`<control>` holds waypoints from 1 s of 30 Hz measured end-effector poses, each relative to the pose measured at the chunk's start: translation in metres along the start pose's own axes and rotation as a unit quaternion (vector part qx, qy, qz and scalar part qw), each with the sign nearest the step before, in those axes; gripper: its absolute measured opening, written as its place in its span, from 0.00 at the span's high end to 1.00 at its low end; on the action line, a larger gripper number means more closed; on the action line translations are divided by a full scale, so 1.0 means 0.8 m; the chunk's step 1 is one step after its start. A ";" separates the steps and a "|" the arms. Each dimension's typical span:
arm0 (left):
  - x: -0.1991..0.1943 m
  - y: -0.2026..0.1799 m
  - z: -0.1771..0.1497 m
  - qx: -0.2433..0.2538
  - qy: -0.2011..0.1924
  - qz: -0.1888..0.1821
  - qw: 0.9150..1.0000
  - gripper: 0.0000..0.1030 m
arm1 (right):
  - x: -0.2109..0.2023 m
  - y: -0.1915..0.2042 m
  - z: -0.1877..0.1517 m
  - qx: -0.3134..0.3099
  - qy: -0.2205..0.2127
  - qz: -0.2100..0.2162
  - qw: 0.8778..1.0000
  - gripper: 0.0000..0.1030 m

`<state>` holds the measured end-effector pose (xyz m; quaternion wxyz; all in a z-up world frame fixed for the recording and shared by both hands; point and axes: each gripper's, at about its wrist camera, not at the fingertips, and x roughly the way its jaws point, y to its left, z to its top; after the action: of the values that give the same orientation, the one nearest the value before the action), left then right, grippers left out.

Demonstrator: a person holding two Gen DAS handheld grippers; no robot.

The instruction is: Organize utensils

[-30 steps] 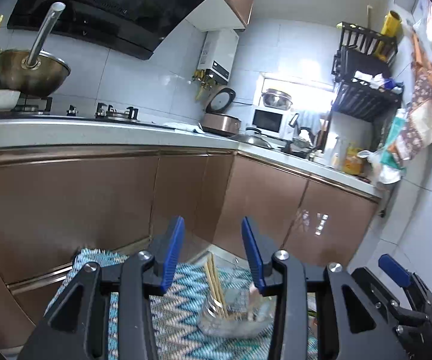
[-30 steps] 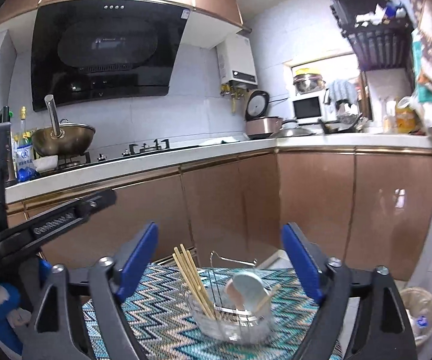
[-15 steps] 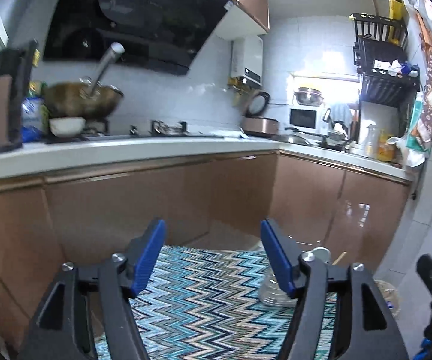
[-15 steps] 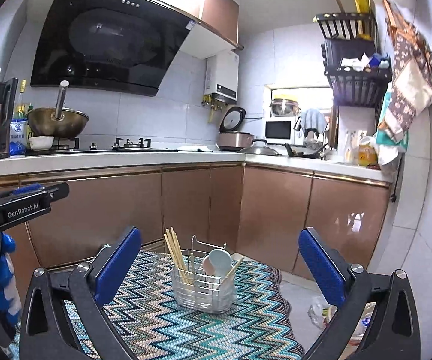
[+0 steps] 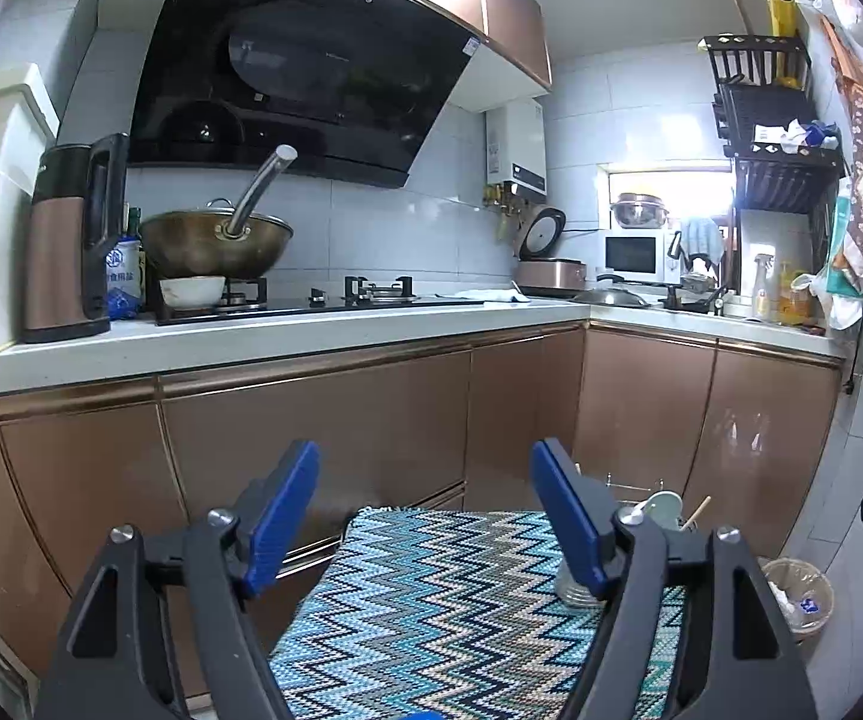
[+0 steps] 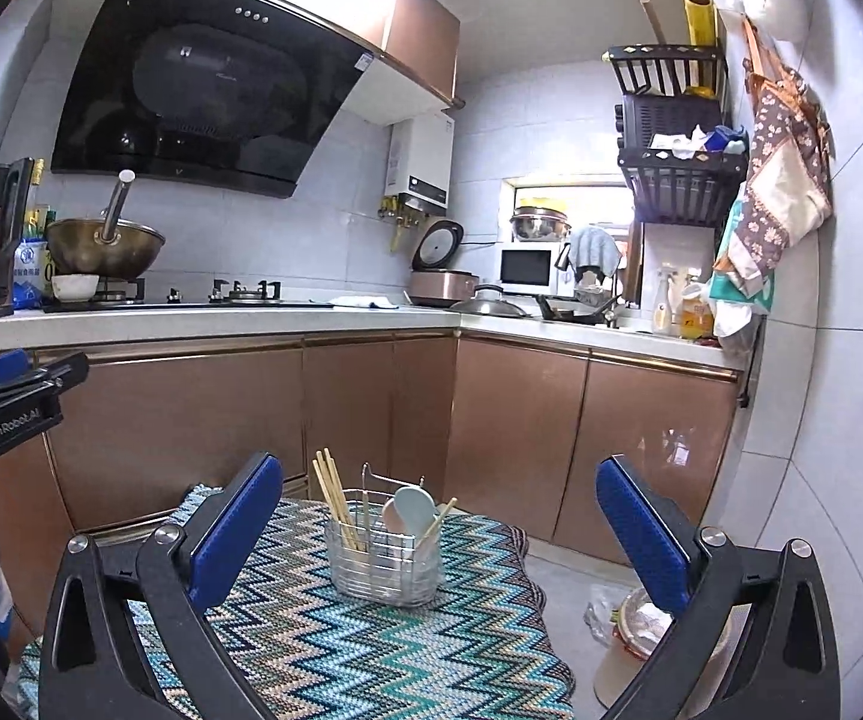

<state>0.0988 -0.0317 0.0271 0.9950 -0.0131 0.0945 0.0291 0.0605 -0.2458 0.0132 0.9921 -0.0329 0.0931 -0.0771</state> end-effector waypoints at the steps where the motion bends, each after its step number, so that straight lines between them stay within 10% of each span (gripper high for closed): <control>1: -0.002 0.001 -0.001 0.000 0.000 0.001 1.000 0.29 | -0.002 0.001 -0.001 -0.001 0.000 -0.001 1.000 0.00; 30: 0.026 0.006 -0.032 0.017 0.024 0.047 0.998 0.29 | 0.019 -0.024 -0.021 0.003 0.027 -0.075 0.997 0.00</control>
<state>0.1139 -0.0266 -0.0019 0.9902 0.0072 0.1189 0.0735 0.0696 -0.2685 -0.0044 0.9808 -0.0345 0.1165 -0.1525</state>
